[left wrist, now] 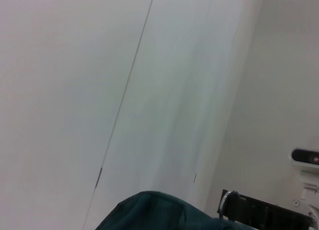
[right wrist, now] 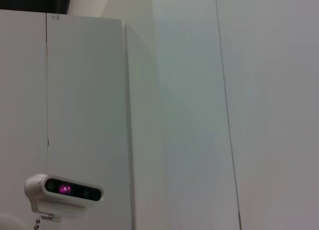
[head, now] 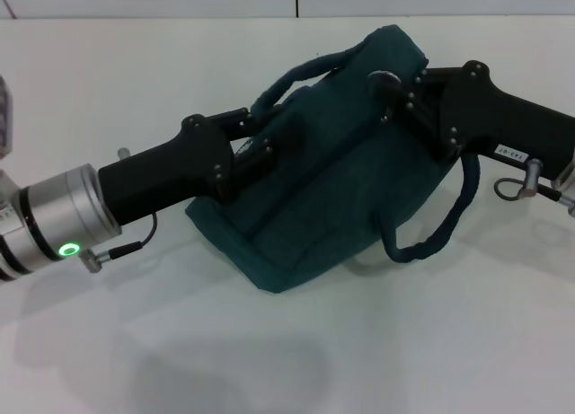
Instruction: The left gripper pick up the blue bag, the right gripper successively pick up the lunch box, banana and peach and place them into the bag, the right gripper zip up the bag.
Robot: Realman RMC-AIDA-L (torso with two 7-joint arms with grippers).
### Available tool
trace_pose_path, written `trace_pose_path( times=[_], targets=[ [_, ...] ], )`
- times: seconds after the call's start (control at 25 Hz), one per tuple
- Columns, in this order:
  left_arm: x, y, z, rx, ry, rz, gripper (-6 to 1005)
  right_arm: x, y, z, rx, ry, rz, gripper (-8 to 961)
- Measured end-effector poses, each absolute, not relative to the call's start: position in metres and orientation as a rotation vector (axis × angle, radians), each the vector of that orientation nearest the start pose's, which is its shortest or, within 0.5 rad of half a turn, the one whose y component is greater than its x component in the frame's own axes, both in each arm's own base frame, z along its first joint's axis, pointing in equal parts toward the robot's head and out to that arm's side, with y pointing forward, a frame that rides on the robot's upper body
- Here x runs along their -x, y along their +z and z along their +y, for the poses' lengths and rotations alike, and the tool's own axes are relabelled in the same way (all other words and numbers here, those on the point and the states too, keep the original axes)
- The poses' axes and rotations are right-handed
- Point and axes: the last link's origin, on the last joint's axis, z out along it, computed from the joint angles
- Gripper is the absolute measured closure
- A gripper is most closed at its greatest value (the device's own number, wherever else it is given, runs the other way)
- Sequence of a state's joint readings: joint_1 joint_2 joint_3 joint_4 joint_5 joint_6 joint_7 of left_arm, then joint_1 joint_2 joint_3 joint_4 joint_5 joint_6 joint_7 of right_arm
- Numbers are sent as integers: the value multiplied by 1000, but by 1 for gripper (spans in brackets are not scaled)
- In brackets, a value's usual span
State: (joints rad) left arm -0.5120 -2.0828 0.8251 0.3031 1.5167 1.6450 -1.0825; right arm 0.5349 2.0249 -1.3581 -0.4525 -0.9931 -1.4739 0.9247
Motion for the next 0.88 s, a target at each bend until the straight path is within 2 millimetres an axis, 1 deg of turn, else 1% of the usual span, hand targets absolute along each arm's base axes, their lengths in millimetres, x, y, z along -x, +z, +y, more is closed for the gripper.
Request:
trace_pose_path(
  times=[0.24, 0.32, 0.48, 0.68, 0.88],
  targets=[
    [241, -28, 303, 2497, -1281, -571, 701, -201, -17, 340, 2480, 1215, 184, 929],
    [242, -28, 302, 2494, -1279, -570, 766, -201, -16, 340, 2466, 1222, 190, 929],
    [244, -29, 300, 2497, -1268, -558, 896, -205, -10, 347, 2377, 1235, 217, 928],
    [249, -28, 295, 2495, -1254, -542, 941, -213, -2, 357, 2276, 1213, 286, 928],
    [253, -26, 294, 2485, -1250, -545, 942, -225, -1, 366, 2227, 1136, 356, 927]
  ],
)
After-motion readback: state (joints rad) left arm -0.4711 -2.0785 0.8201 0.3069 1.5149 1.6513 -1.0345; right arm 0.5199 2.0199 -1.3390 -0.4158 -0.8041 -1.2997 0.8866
